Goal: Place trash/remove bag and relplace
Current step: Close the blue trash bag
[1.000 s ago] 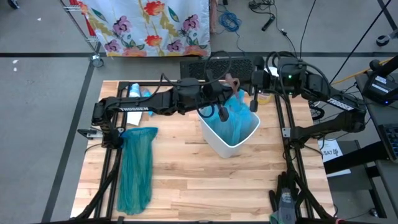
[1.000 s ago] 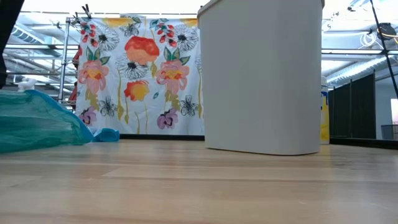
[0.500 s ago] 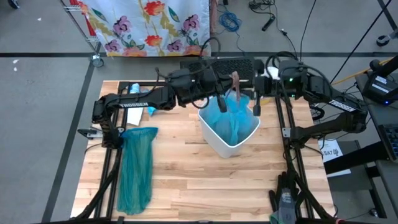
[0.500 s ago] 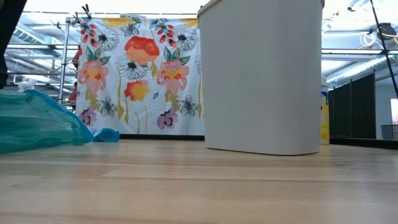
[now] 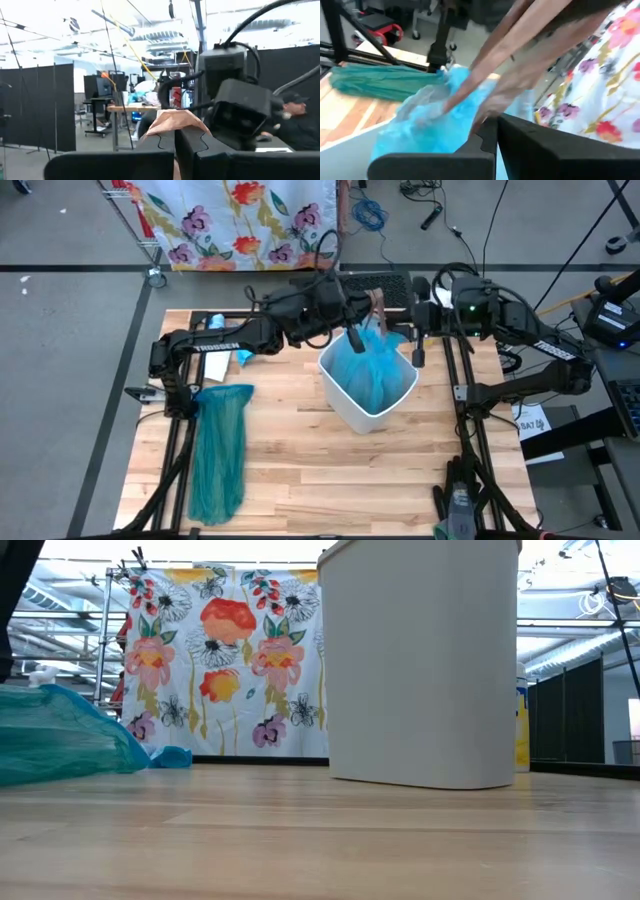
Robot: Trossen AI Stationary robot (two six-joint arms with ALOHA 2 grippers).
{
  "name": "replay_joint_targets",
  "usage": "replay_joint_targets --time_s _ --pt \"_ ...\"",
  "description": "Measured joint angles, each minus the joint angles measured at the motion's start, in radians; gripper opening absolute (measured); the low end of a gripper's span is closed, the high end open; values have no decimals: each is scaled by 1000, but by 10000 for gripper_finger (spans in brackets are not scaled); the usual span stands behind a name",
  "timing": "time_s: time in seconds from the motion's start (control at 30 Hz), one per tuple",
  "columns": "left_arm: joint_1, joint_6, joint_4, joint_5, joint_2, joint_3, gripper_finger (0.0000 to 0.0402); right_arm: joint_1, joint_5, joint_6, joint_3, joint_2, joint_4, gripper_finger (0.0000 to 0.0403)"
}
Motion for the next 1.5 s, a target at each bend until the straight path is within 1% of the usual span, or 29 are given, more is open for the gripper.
replay_joint_targets --time_s 0.07,0.13,0.3,0.47,0.6,0.63,0.73,0.97,1.17,1.23,1.33,1.5 --pt "3 -1 -4 0 0 0 0 0 21 -11 3 -15 -2 0" --pt "5 -1 -5 0 0 0 0 -1 44 -11 34 -25 -8 0" --pt "5 -1 -3 0 0 0 0 -1 47 8 132 -31 -43 0" --pt "5 0 -2 0 0 0 0 -1 -21 61 157 -31 -76 0" --pt "5 0 1 0 0 0 0 -1 -28 87 156 -4 -112 0" --pt "5 0 2 2 0 0 0 -1 -33 90 156 5 -107 0" --pt "5 -1 2 13 0 0 0 -1 -96 90 156 40 -52 0" --pt "-14 -1 0 16 0 0 0 -2 -98 45 155 136 35 0" --pt "-26 0 -5 17 0 -1 0 -1 -106 33 155 186 92 0" --pt "-26 1 -12 17 -7 -1 0 -2 -141 34 155 194 110 0" --pt "-25 34 -18 16 -33 -2 0 -1 -228 70 155 198 133 0" --pt "-15 76 -17 16 -92 -2 0 8 -279 97 156 228 125 0"
